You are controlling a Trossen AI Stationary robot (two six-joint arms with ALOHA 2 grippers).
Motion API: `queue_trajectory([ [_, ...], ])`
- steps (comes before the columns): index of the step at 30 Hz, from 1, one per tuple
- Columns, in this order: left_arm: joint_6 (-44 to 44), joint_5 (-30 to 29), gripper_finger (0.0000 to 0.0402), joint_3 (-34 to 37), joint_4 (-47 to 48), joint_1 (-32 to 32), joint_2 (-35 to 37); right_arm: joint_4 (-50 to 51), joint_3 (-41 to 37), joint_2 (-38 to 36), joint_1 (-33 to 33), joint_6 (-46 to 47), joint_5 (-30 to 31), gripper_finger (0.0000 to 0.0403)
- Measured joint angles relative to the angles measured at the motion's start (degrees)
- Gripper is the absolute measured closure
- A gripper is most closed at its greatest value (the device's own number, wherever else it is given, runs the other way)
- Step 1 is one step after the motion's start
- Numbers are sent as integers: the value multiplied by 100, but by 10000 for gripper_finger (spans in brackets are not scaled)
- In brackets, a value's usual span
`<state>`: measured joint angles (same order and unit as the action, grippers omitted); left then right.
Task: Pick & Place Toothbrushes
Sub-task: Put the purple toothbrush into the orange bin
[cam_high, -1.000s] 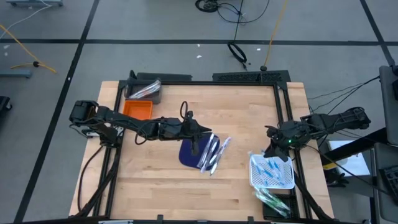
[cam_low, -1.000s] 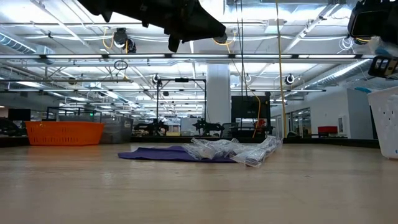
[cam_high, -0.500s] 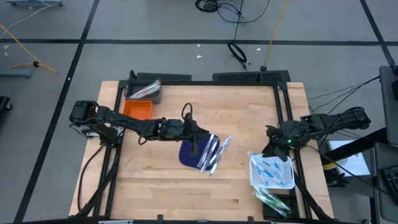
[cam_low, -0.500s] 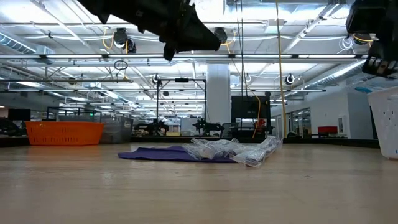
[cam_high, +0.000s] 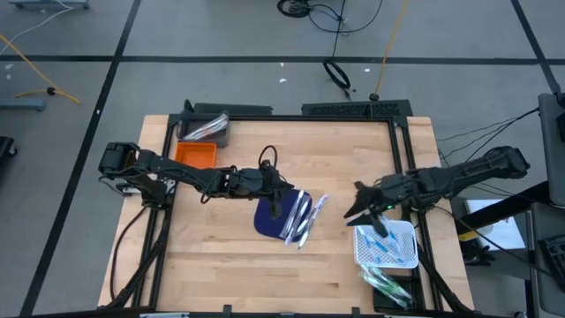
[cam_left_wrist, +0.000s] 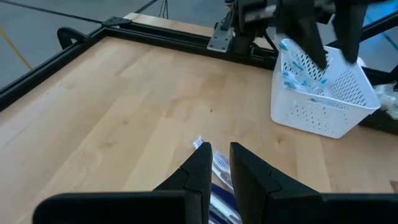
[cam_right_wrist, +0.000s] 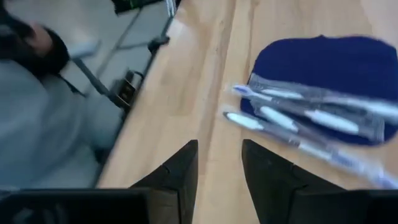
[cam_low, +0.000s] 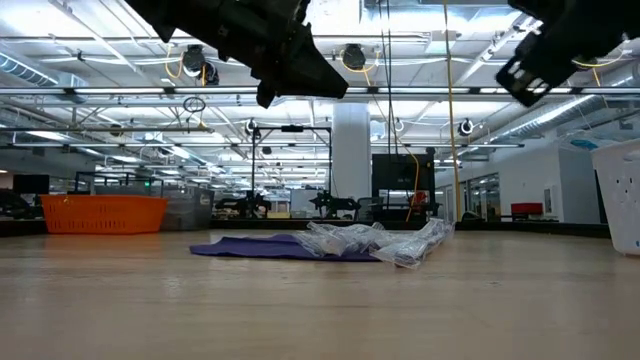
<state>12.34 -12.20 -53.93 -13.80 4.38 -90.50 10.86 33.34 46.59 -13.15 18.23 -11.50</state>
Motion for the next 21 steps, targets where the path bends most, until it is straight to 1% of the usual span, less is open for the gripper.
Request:
queue_trajectory([
  [5,-61,-93,346,0,52,-15,2,-909,0,1218,126,-789,290,298],
  [11,-53,-194,346,0,209,-61,0,-1320,-2,2330,427,-1456,366,307],
  [15,-22,-194,346,0,280,-61,2,-1603,-2,2802,573,-1845,635,306],
  [21,-29,-191,346,0,374,-61,0,-1724,-2,3150,720,-2402,1049,297],
])
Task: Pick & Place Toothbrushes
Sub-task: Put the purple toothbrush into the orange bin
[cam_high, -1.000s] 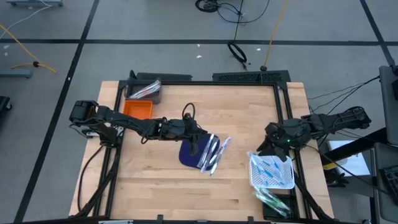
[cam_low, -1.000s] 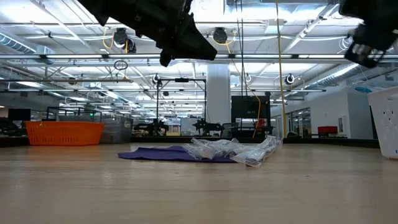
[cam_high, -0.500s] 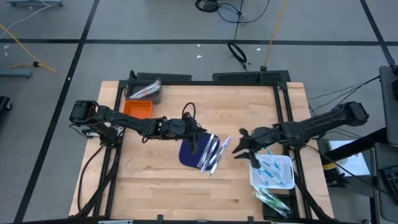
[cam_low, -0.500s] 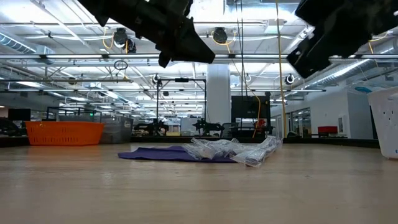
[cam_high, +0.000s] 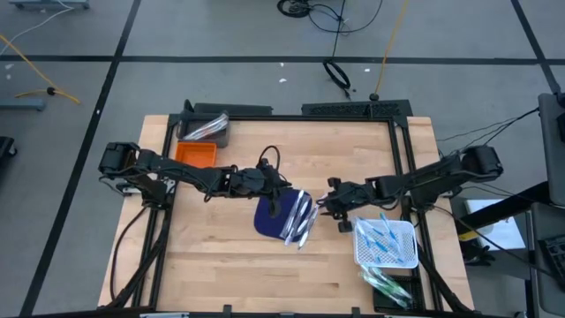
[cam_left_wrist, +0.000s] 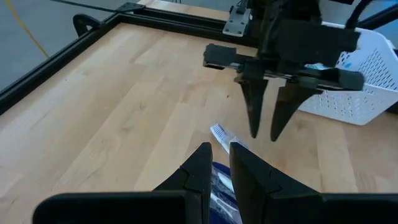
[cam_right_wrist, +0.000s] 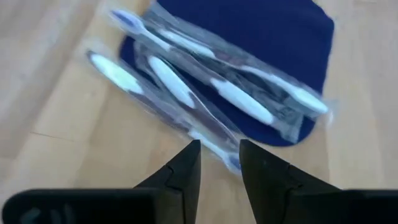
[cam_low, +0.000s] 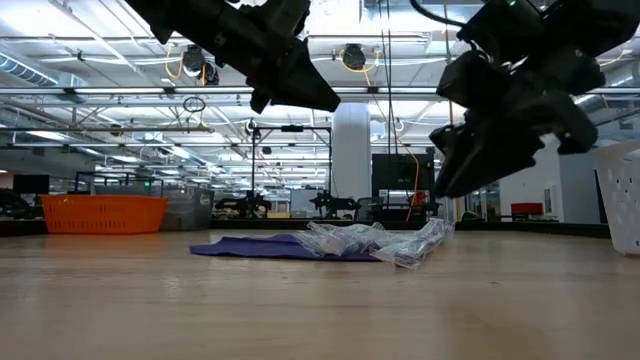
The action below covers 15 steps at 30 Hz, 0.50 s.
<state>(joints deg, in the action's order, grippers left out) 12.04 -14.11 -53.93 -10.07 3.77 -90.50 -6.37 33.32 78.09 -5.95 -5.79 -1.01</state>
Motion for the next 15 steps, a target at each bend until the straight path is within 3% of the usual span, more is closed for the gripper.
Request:
queue_trajectory([
  [10,-150,-2,346,0,13,-61,0,-379,4,403,33,-703,130,278],
  [15,-143,-2,346,0,113,-126,0,-560,4,649,30,-890,548,267],
])
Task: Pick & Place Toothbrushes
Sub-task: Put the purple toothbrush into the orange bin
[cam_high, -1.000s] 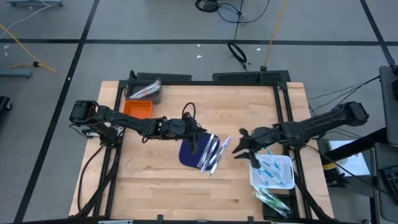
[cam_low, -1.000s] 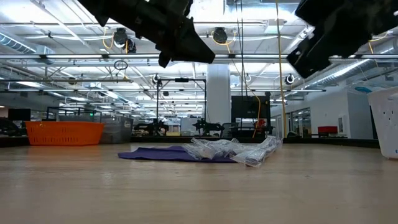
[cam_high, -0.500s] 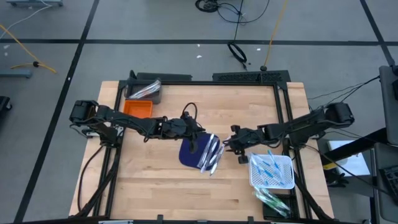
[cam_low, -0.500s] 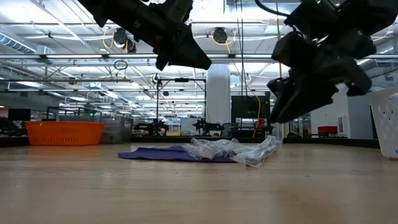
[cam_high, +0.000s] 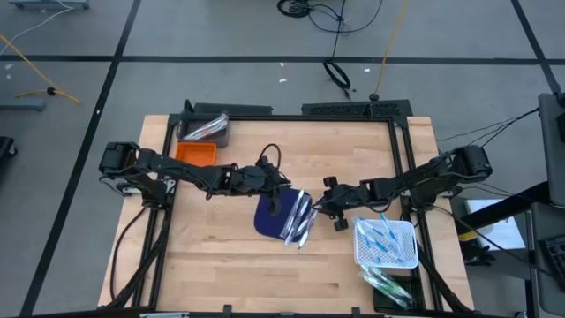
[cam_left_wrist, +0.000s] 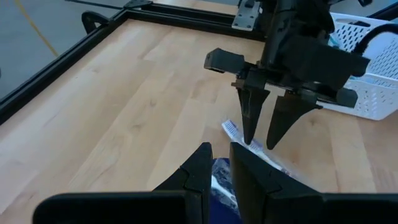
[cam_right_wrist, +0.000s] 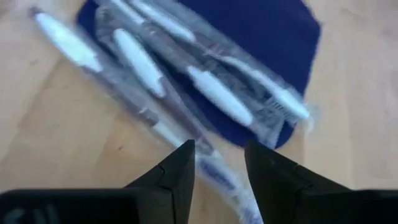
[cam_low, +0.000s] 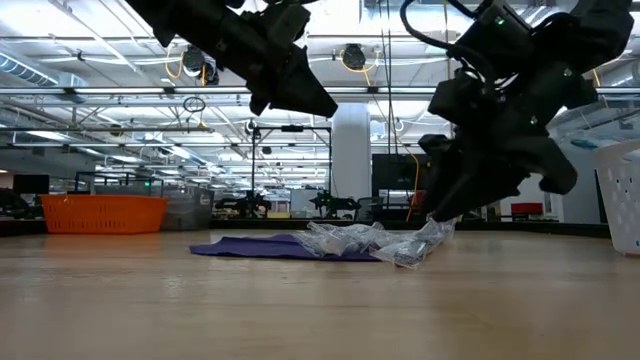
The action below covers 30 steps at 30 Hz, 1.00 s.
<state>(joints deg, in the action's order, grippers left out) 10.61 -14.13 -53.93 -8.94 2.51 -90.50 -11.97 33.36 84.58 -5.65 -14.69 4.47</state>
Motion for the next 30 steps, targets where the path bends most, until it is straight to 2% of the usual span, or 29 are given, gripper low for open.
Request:
queue_trajectory([
  [10,-4,0,346,0,69,-25,0,-113,0,256,-9,-137,-168,254],
  [22,-22,2,346,-2,196,-25,0,349,0,256,-203,46,-150,261],
  [26,-41,0,346,-2,196,-25,0,411,0,256,-192,170,-127,280],
  [30,-12,2,346,-2,196,-25,0,454,0,255,-195,194,-130,328],
])
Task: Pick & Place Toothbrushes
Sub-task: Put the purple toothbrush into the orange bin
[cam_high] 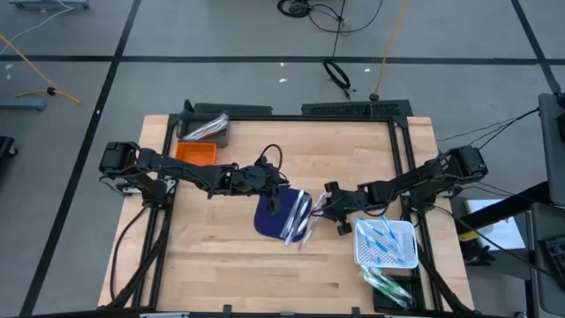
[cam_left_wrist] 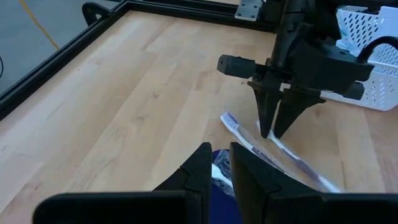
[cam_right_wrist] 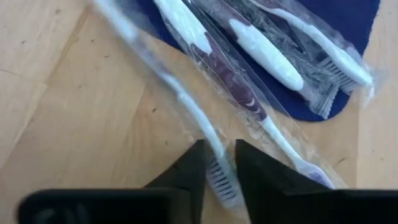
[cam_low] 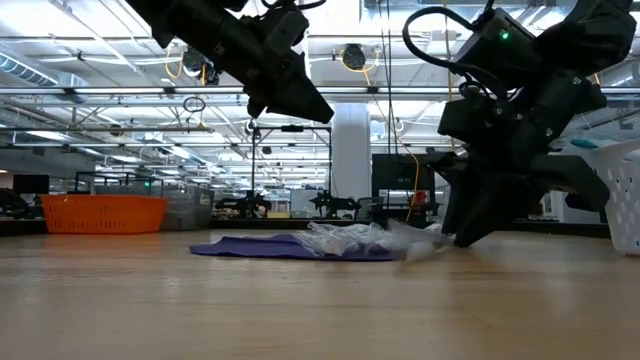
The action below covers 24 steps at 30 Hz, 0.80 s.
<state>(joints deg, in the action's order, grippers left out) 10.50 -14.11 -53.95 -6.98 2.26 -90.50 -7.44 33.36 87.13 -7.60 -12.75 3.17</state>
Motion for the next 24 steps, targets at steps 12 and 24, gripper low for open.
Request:
queue_trajectory([
  [12,14,0,346,0,-4,0,0,-43,0,-147,-14,94,-194,399],
  [24,-78,0,346,0,-100,-68,0,-136,2,-1018,-153,78,331,402],
])
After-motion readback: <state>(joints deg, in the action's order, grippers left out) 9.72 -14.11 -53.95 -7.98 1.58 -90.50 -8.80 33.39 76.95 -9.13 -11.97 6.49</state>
